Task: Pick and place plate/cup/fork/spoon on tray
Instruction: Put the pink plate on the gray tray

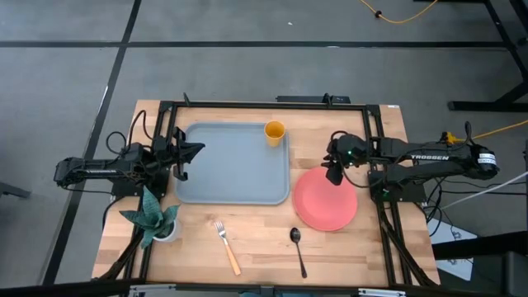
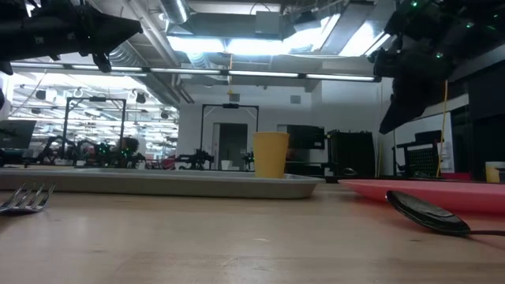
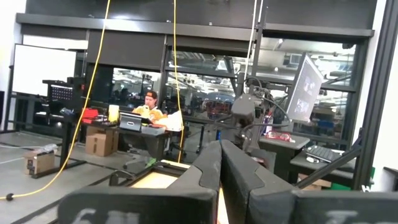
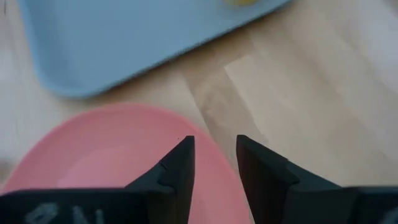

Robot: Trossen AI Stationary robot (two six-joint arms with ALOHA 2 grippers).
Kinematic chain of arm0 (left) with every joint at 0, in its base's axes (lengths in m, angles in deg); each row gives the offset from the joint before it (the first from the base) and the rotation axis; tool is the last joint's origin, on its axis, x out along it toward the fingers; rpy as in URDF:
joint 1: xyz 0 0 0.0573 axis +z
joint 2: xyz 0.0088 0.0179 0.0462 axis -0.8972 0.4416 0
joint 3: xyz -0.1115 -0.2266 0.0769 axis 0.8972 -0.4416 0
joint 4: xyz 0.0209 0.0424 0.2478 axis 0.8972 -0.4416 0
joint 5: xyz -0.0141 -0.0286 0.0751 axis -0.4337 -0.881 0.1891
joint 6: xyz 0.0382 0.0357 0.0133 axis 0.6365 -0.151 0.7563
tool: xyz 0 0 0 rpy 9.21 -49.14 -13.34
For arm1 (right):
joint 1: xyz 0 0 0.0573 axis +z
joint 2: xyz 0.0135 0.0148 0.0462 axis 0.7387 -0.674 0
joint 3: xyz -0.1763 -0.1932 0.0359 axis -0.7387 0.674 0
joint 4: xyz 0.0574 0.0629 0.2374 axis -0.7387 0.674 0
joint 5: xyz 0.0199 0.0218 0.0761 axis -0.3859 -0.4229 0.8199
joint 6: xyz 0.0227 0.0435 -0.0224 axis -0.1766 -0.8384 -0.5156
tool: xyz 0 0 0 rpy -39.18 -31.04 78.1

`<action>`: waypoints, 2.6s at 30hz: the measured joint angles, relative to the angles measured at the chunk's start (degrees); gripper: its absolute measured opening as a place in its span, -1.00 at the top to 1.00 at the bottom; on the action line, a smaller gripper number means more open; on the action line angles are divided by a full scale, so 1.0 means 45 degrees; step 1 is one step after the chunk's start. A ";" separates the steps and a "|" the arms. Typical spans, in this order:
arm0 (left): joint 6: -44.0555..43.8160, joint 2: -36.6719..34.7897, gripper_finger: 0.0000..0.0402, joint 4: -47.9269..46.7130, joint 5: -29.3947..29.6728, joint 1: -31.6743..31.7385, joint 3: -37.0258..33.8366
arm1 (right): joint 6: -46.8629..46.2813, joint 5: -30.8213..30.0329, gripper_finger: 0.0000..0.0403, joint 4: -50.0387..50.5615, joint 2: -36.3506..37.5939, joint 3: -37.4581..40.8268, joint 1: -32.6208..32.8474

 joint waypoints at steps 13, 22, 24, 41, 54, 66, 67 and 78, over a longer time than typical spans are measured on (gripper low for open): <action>-0.0016 0.0000 1.00 -0.0005 -0.0005 0.0000 0.0000 | -0.3044 -0.6805 0.39 -0.1760 -0.0404 0.0000 -0.0093; -0.0005 0.0000 1.00 -0.0005 -0.0005 0.0000 0.0000 | -0.1286 -0.4145 0.39 -0.4384 -0.0619 0.0000 -0.2576; 0.0010 0.0002 1.00 -0.0010 -0.0005 0.0000 0.0000 | -0.0992 -0.3059 0.39 -0.4400 -0.0622 0.0000 -0.3364; 0.0019 0.0001 1.00 -0.0015 0.0000 0.0000 0.0000 | 0.0412 0.2589 0.39 -0.2348 -0.2774 0.0000 -0.6577; 0.0019 0.0005 1.00 -0.0178 -0.0002 0.0000 0.0000 | 0.1110 0.3356 0.39 -0.1813 -0.4192 0.0000 -0.6572; 0.0019 0.0005 1.00 -0.0228 -0.0005 0.0000 0.0000 | 0.3017 0.3956 0.39 -0.1585 -0.4192 0.0000 -0.6572; 0.0019 0.0005 1.00 -0.0228 0.0000 0.0000 0.0000 | 0.3350 0.3959 0.39 -0.1544 -0.4192 0.0000 -0.6572; 0.0019 0.0005 1.00 -0.0219 -0.0005 0.0000 0.0000 | 0.4236 0.4455 0.39 -0.0908 -0.4192 0.0004 -0.6572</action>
